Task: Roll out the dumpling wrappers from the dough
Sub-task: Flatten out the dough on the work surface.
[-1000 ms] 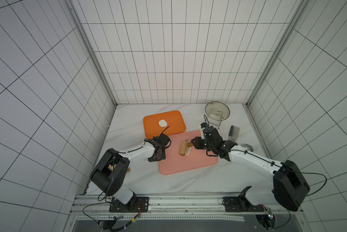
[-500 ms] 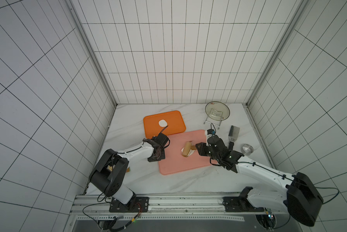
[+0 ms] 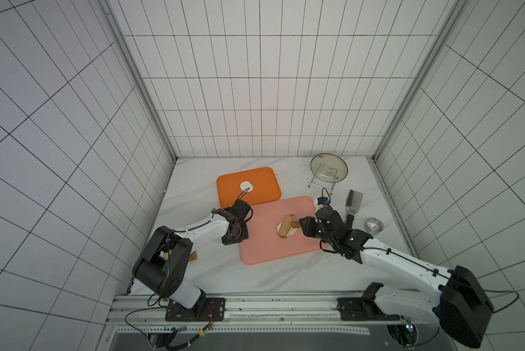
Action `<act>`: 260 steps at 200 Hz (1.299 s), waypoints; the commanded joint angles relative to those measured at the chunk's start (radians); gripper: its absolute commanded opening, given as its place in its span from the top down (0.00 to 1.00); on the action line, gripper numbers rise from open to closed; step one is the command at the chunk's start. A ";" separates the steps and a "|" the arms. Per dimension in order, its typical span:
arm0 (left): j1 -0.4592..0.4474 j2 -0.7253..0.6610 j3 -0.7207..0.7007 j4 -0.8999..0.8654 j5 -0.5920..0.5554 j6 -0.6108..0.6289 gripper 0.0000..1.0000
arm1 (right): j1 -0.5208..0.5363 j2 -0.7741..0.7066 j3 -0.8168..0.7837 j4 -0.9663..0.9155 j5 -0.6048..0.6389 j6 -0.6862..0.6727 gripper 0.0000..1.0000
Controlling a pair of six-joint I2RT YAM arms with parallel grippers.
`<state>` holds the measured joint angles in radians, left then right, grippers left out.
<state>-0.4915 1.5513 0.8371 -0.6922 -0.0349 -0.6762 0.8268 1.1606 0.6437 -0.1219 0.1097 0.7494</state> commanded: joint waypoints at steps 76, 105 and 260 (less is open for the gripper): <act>0.021 0.028 -0.034 -0.012 -0.005 -0.001 1.00 | -0.007 0.059 -0.064 -0.494 0.160 -0.069 1.00; 0.022 0.025 -0.034 -0.012 -0.003 -0.003 1.00 | -0.015 0.057 -0.059 -0.508 0.160 -0.077 1.00; 0.022 0.015 -0.044 -0.012 -0.009 -0.006 1.00 | -0.069 0.050 -0.003 -0.645 0.193 -0.043 1.00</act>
<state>-0.4778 1.5475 0.8322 -0.6868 -0.0151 -0.6765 0.7910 1.1442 0.7170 -0.3264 0.1390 0.7750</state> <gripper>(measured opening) 0.049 0.300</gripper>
